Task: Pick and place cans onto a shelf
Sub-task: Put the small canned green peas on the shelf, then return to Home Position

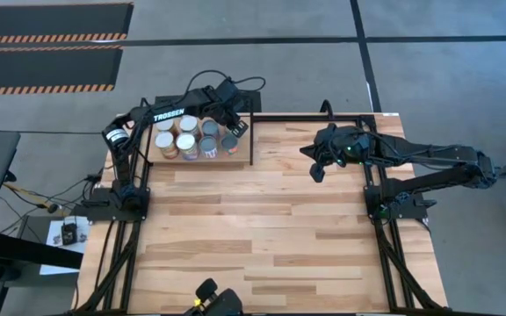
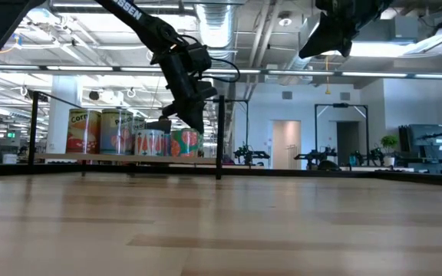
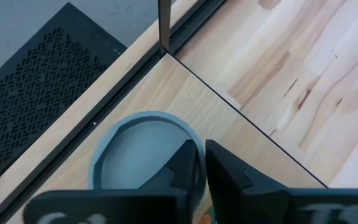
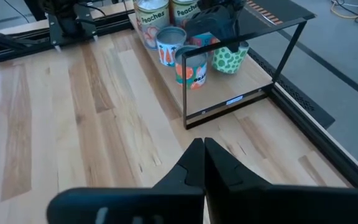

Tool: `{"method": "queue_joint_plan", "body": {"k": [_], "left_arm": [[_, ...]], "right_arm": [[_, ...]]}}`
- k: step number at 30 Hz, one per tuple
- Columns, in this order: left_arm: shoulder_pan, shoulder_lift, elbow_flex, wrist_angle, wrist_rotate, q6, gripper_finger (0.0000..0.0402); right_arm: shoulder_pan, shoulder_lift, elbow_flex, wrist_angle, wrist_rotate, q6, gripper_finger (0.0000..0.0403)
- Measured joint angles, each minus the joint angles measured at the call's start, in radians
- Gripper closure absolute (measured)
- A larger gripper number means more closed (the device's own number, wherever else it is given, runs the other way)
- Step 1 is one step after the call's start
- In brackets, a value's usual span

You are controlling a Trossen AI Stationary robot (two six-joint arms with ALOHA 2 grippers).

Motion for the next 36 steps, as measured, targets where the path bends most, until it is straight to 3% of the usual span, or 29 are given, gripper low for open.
{"method": "queue_joint_plan", "body": {"k": [10, 18, 30, 36], "left_arm": [[-0.016, 0.000, 0.000, -0.003, -0.004, -0.005, 0.0357], [-0.013, -0.018, 0.000, 0.000, -0.010, 0.001, 0.0396], [-0.039, -0.127, -0.006, 0.069, 0.008, -0.032, 0.0401], [-0.119, -0.317, -0.257, 0.368, 0.015, -0.059, 0.0401]], "right_arm": [[0.000, 0.000, 0.000, -0.007, 0.000, -0.013, 0.0390], [0.000, 0.000, 0.000, -0.009, 0.000, -0.013, 0.0390], [0.001, -0.021, 0.001, 0.037, -0.014, -0.044, 0.0390], [0.001, -0.069, 0.001, 0.079, -0.074, -0.050, 0.0390]]}}
